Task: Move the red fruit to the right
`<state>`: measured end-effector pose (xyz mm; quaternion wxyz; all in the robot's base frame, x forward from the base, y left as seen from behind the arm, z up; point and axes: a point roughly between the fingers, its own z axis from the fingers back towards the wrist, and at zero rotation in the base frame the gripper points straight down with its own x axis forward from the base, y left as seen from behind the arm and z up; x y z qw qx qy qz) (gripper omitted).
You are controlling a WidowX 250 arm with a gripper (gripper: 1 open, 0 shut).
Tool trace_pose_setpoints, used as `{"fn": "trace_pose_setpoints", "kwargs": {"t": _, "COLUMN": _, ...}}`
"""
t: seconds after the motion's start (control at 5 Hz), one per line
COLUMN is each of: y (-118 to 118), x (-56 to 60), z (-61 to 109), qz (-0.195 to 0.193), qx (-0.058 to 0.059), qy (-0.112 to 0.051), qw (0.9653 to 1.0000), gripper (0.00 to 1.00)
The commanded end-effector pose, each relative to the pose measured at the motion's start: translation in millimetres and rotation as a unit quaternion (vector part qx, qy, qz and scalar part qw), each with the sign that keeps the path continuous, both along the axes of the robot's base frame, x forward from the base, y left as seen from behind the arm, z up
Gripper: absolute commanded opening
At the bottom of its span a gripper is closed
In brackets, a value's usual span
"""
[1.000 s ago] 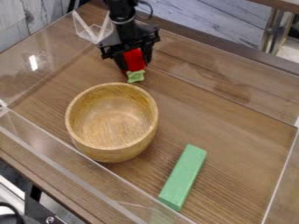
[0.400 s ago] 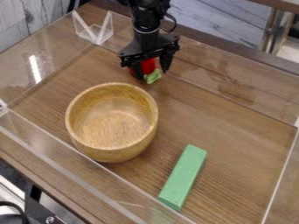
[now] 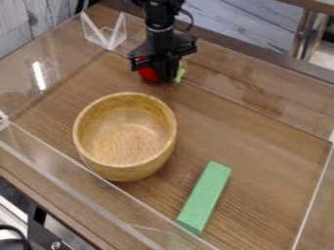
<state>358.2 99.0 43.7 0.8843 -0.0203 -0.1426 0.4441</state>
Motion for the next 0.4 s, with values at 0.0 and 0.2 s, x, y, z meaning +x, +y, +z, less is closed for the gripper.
{"fn": "trace_pose_setpoints", "kwargs": {"t": 0.0, "y": 14.6, "x": 8.4, "z": 29.4, "qz": 0.026, "qx": 0.012, "qy": -0.035, "qw": 0.999, "gripper": 1.0}}
{"fn": "trace_pose_setpoints", "kwargs": {"t": 0.2, "y": 11.3, "x": 16.4, "z": 29.3, "qz": 0.024, "qx": 0.011, "qy": -0.03, "qw": 0.9992, "gripper": 1.0}}
